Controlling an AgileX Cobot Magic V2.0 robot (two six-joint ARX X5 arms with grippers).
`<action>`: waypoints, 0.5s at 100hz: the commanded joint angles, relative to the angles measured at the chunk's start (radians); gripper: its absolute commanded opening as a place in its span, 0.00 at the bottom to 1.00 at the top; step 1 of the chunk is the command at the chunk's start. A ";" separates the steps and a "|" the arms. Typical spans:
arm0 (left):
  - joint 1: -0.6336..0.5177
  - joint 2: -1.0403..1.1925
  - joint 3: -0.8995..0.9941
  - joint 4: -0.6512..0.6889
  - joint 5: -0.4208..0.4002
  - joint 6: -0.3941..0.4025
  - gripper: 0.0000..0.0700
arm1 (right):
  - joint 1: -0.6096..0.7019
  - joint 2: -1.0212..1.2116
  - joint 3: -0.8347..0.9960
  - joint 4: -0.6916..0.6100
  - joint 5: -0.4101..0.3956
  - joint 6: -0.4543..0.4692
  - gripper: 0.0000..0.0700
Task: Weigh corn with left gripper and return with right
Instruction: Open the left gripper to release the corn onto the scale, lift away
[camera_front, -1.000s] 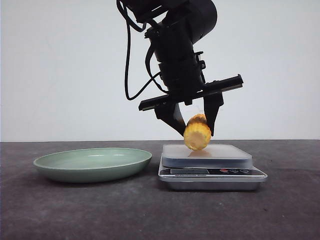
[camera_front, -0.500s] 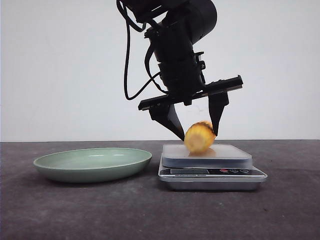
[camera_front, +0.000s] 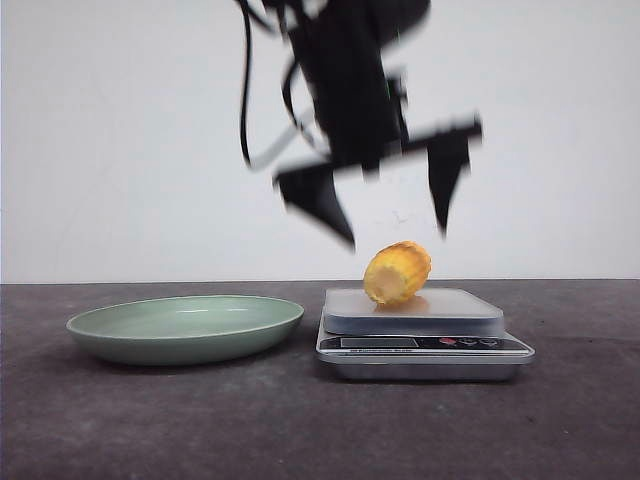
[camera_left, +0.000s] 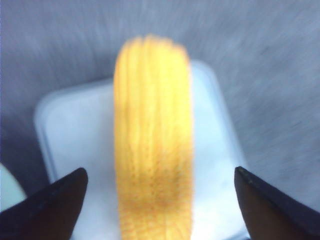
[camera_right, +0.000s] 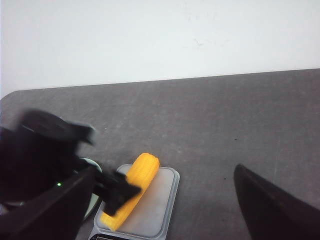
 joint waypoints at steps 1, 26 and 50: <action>-0.012 -0.098 0.032 0.004 -0.016 0.073 0.82 | 0.002 0.003 0.019 0.005 -0.001 -0.011 0.78; 0.047 -0.444 0.032 -0.200 -0.212 0.255 0.80 | 0.007 0.007 0.019 0.004 -0.003 -0.011 0.78; 0.148 -0.759 0.023 -0.481 -0.371 0.276 0.80 | 0.060 0.105 0.019 0.011 -0.035 -0.011 0.78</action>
